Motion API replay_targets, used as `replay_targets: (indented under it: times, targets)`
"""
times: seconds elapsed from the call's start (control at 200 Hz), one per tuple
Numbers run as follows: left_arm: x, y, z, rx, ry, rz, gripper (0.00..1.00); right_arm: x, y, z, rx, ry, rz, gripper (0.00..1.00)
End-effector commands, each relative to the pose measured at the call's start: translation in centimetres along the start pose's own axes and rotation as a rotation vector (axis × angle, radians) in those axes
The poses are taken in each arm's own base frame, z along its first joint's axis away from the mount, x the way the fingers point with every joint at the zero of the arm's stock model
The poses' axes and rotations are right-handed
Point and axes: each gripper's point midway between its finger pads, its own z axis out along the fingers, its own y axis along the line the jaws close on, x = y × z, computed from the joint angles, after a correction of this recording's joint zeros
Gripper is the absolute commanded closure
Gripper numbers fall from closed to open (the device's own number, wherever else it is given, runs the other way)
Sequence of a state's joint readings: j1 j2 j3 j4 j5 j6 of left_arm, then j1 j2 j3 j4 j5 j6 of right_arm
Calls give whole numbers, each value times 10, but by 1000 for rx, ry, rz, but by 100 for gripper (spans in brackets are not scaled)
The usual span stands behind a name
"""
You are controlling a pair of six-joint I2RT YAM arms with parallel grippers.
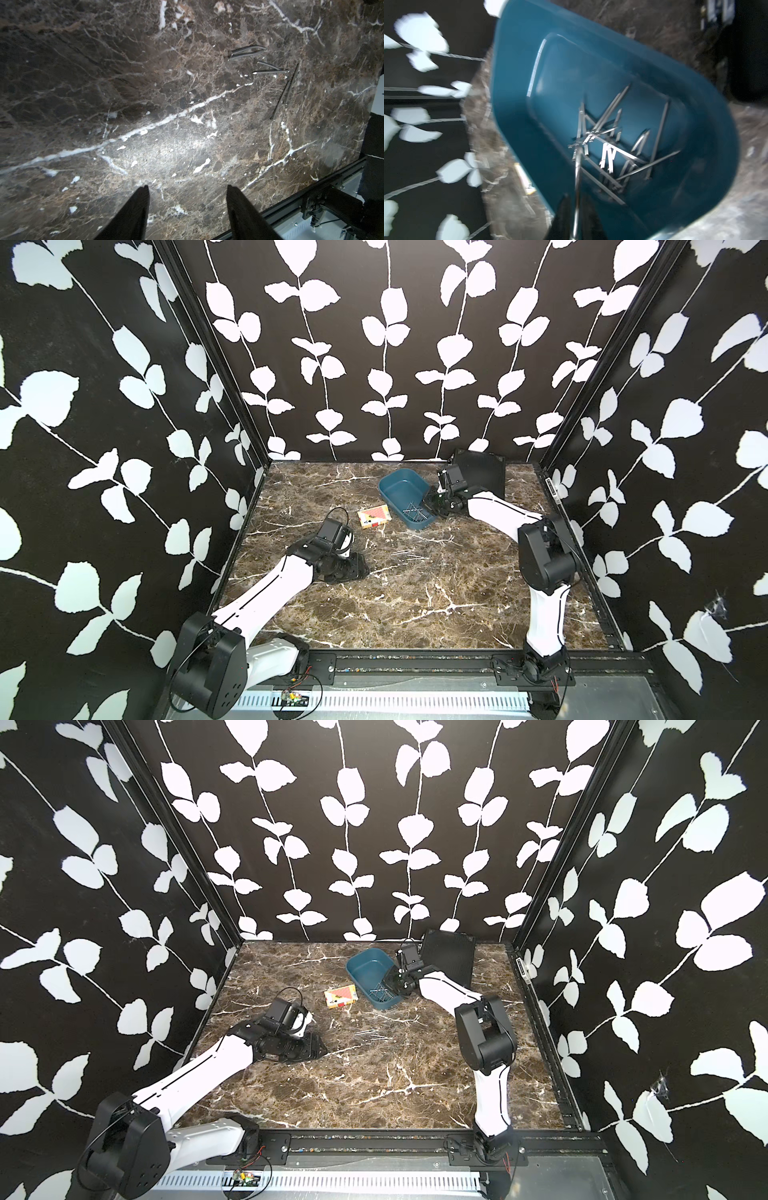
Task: Put the nails on the desktop into the storage box
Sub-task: Place the nail in the storage box, then pick up the nail from the center of the board.
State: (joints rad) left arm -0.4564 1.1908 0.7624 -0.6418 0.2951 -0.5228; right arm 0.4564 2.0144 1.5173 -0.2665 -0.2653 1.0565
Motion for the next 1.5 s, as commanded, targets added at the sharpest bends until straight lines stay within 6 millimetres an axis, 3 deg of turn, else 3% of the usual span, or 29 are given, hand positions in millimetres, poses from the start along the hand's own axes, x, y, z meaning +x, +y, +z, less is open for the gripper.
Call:
replay_targets:
  times: [0.0,0.12,0.19,0.34,0.475,0.575,0.62,0.64,0.795,1.025,1.495]
  targets:
    - [5,5,1,-13,6,9,38,-12,25,-27,-40,-68,-47,75]
    - [1,2,7,2,12,1,38,8,26,-57,-14,-14,-221,72]
    - [-2,1,9,6,10,-1,38,36,18,-67,11,87,-361,71]
    - [-6,-2,11,13,8,0,38,102,-23,-75,111,298,-673,68]
    - [-7,-3,13,14,24,3,38,126,-70,-85,289,405,-752,63]
    - [-7,-4,15,20,27,2,38,129,-93,-92,392,407,-722,61]
    - [-6,-4,16,24,30,-2,38,131,-93,-92,384,396,-696,61]
    - [-6,-4,16,24,32,-3,38,137,-104,-91,396,414,-676,61]
    - [-1,-3,17,29,35,-10,38,150,-119,-84,402,420,-581,61]
    - [8,2,12,20,39,-7,38,156,-127,-71,429,418,-572,61]
    - [13,5,8,4,49,13,38,137,-139,-46,533,364,-572,63]
